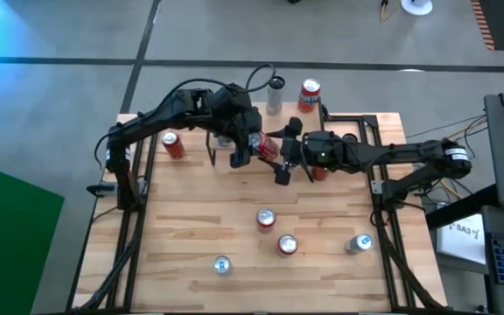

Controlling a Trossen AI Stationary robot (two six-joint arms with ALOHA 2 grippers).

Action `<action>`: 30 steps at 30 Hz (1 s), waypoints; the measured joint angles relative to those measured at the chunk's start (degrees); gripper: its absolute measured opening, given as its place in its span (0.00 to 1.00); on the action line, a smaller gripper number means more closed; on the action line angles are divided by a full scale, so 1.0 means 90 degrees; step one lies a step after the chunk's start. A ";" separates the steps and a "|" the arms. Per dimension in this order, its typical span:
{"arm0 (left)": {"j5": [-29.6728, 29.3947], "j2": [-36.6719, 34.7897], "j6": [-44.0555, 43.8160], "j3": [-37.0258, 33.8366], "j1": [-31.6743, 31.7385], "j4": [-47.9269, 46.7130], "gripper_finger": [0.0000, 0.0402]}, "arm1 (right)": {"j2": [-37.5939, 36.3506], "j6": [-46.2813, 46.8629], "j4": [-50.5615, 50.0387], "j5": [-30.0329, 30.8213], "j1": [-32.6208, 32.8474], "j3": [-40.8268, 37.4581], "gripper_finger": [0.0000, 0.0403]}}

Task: Place canned beverage on shelf
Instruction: Put the bottom left red black soda can on the shelf

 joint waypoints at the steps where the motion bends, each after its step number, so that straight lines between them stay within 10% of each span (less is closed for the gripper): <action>1: -0.0009 0.0000 0.0037 0.0000 0.0001 0.0009 0.72 | 0.0040 -0.0014 -0.0010 -0.0007 -0.0026 0.0032 0.74; 15: 0.0081 -0.0173 0.0549 0.0005 -0.0002 0.0179 0.95 | 0.0146 0.0293 -0.0148 -0.0026 -0.0196 0.0093 0.69; 30: -0.1446 -0.1704 0.0018 0.0007 -0.0679 0.0436 0.85 | 0.0450 0.1248 0.2107 -0.0487 -0.0922 -0.1063 0.69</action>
